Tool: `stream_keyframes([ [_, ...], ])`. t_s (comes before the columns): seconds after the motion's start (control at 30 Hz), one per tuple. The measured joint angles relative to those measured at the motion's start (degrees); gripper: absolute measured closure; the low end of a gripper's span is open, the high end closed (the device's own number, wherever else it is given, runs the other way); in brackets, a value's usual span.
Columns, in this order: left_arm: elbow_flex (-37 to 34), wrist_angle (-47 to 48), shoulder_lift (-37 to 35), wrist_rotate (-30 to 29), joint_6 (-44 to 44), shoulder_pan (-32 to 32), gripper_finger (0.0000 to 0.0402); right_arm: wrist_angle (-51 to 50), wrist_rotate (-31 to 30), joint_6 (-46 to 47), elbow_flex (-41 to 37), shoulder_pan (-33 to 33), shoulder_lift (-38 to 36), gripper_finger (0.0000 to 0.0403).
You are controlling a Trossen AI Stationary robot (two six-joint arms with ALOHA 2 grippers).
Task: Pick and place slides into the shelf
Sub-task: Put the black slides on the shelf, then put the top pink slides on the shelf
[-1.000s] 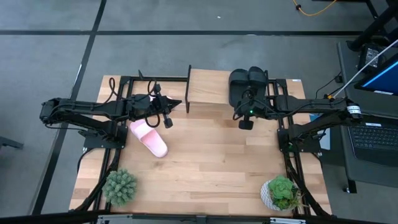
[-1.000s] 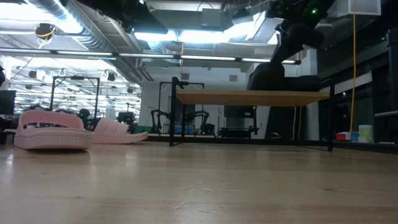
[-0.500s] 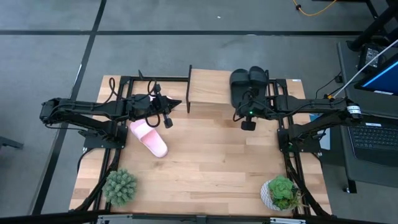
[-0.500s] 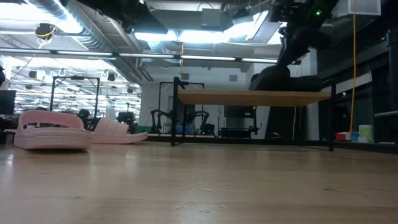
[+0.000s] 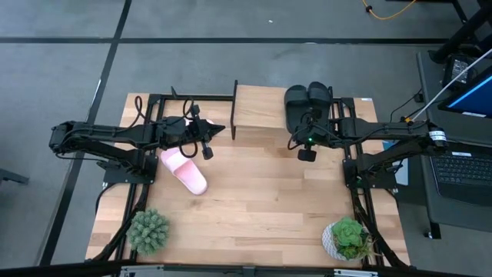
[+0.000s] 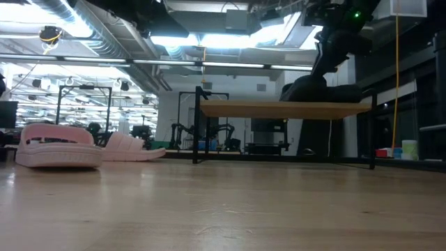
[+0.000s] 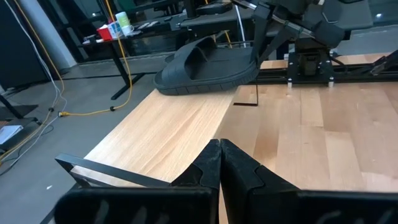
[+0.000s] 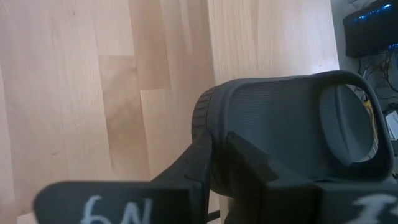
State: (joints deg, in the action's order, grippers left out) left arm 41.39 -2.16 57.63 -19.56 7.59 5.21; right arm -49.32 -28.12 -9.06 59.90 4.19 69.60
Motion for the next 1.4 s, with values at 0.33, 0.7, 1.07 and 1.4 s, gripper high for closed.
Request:
stream_keyframes([
  [0.33, 0.00, -0.02, 0.00, -0.02, -0.01, -0.01, 0.0401, -1.71, 0.22, 6.29, 0.00, 0.02, 0.07, 0.0351],
  [0.7, 0.00, -0.02, 0.00, -0.02, 0.00, -1.02, 0.0401, -1.92, 0.15, 10.54, 0.00, 0.04, 0.07, 0.0312],
  [1.07, 0.00, -0.04, 0.00, -0.04, -0.02, -2.05, 0.0401, -1.69, 0.02, 10.41, 0.00, 0.04, 0.07, 0.0254],
  [1.4, 0.00, -0.04, 0.00, -0.04, -0.03, -2.05, 0.0401, -1.78, 1.64, 10.17, 5.56, 0.04, 0.09, 0.0233],
])
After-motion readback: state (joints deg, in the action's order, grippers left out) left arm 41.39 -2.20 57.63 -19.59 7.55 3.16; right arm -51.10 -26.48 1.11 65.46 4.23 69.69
